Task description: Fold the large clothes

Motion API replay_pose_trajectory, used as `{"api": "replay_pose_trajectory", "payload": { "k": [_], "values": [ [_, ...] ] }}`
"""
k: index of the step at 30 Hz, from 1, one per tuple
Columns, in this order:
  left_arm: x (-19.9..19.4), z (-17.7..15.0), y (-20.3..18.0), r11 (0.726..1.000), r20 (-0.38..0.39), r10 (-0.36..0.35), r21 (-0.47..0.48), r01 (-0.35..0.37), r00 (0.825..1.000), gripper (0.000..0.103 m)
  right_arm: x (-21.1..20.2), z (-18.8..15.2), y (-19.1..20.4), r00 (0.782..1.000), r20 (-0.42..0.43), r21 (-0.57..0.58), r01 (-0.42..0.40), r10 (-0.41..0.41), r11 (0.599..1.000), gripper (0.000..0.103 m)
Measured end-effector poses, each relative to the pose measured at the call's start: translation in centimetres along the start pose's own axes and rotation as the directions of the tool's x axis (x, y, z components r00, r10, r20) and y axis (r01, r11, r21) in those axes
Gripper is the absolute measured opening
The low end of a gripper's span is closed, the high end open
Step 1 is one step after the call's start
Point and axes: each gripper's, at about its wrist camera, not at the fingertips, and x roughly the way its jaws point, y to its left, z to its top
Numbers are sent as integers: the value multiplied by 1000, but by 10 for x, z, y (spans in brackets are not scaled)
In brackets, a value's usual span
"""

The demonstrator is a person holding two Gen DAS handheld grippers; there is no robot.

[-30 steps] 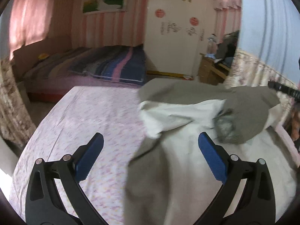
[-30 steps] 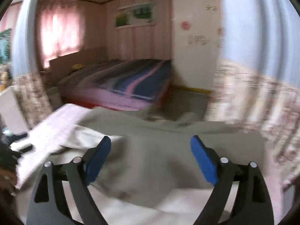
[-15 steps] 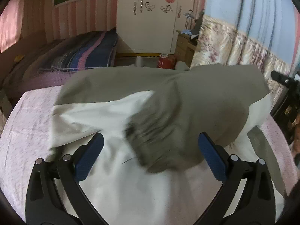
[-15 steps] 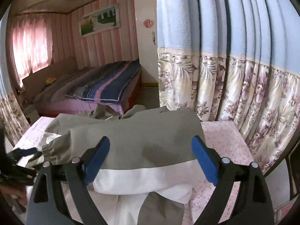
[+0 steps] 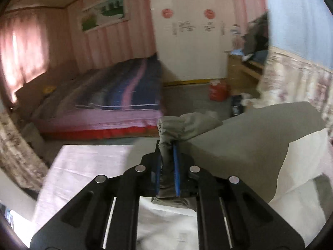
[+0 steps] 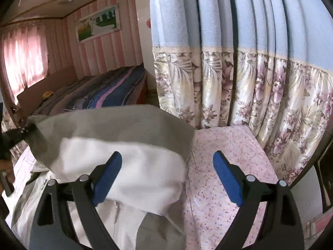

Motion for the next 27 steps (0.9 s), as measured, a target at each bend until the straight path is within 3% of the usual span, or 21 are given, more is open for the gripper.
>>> {"api": "replay_pose_trajectory", "payload": {
  "k": [5,8,9,10,11,12,13,15,17,21,23,27],
  "values": [
    [32,-20,29,999,-114,36,15,-35,993,17,10,-5,18,1000,-27,-62,11,-13,998,89],
    [57,-42,42,995,-176,94,33,-90,980,32,11,-6,28,999,-35,-97,32,-36,995,89],
    [68,-51,48,995,-207,97,29,-93,974,43,9,-6,31,999,-32,-104,28,-31,994,89],
    [73,-56,51,992,-208,126,34,-121,970,67,7,-5,35,999,-28,-114,16,-20,993,89],
    [75,-58,55,984,-200,176,47,-170,964,81,5,-4,40,999,-29,-126,13,-17,992,89],
    [71,-58,62,981,-186,192,39,-188,964,93,4,-2,46,1000,-28,-148,11,-15,989,89],
    [68,-52,65,981,-172,191,16,-191,966,97,3,1,52,1000,-27,-172,10,-15,985,91],
    [52,-39,77,974,-135,213,-45,-221,968,98,1,8,64,999,-16,-203,28,-31,979,92],
    [32,-22,79,975,-81,191,-103,-198,978,100,2,20,80,1000,-1,-191,0,0,982,94],
    [-3,2,47,989,24,14,-149,-10,1000,100,19,35,114,1000,-6,-148,-30,30,988,96],
    [-5,2,23,989,31,-36,-141,40,999,100,35,37,133,1000,-21,-140,-23,20,990,96],
    [24,-13,-29,991,-61,-104,-92,98,993,100,72,28,149,996,-88,-95,-17,9,995,96]
  ]
}}
